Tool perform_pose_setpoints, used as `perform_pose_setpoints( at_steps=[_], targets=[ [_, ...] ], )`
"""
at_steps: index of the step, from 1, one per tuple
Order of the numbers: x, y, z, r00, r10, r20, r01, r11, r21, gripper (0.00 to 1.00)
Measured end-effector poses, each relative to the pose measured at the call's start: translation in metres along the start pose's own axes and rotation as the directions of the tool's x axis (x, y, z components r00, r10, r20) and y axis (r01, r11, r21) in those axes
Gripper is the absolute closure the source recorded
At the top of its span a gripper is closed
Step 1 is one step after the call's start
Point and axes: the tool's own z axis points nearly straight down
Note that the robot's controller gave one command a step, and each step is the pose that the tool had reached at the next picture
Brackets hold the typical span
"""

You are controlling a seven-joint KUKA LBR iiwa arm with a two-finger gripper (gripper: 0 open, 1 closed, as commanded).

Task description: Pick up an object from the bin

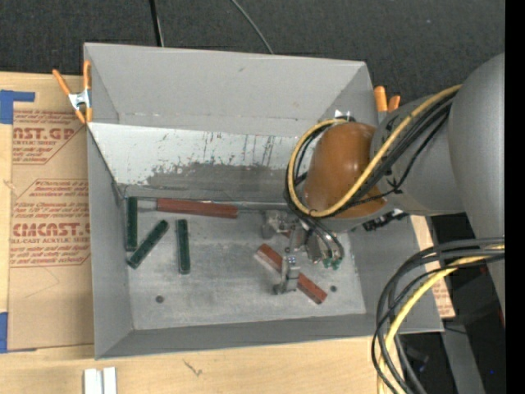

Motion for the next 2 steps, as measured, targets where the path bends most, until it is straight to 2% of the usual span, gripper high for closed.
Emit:
perform_pose_setpoints(
  at_steps=[1,2],
  targets=[
    [-0.0003,-0.0003,-0.0006,1.000,0.000,0.001,0.000,1.000,0.000,1.00],
    [-0.0003,-0.0003,-0.0006,1.000,0.000,0.000,0.000,1.000,0.000,1.00]
  ],
)
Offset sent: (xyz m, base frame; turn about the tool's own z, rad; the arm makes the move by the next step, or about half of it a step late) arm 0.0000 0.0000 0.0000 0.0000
